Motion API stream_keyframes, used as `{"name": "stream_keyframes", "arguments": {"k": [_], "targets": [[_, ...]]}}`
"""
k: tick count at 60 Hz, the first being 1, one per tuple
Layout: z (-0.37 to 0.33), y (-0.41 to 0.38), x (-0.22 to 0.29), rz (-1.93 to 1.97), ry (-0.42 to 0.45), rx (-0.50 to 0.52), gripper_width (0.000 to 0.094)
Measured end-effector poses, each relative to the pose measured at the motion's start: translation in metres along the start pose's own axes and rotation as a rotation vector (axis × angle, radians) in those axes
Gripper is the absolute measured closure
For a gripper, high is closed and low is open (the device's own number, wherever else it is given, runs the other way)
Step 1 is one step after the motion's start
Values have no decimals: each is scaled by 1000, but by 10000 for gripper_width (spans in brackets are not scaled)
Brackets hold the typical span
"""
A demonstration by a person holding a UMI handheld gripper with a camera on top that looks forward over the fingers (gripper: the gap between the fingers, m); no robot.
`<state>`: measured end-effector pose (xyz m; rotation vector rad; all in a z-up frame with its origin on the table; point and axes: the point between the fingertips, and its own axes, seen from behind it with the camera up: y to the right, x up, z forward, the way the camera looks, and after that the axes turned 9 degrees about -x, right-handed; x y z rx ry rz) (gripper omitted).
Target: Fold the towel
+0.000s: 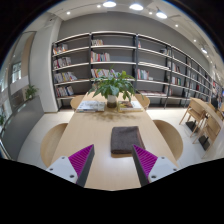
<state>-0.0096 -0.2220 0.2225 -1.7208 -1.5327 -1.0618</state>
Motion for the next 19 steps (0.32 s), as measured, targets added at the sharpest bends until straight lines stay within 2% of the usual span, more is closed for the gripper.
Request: {"name": "stream_keyframes", "arguments": {"k": [19], "targets": [[-12,-4,-10,-33,-7,5,185]]}}
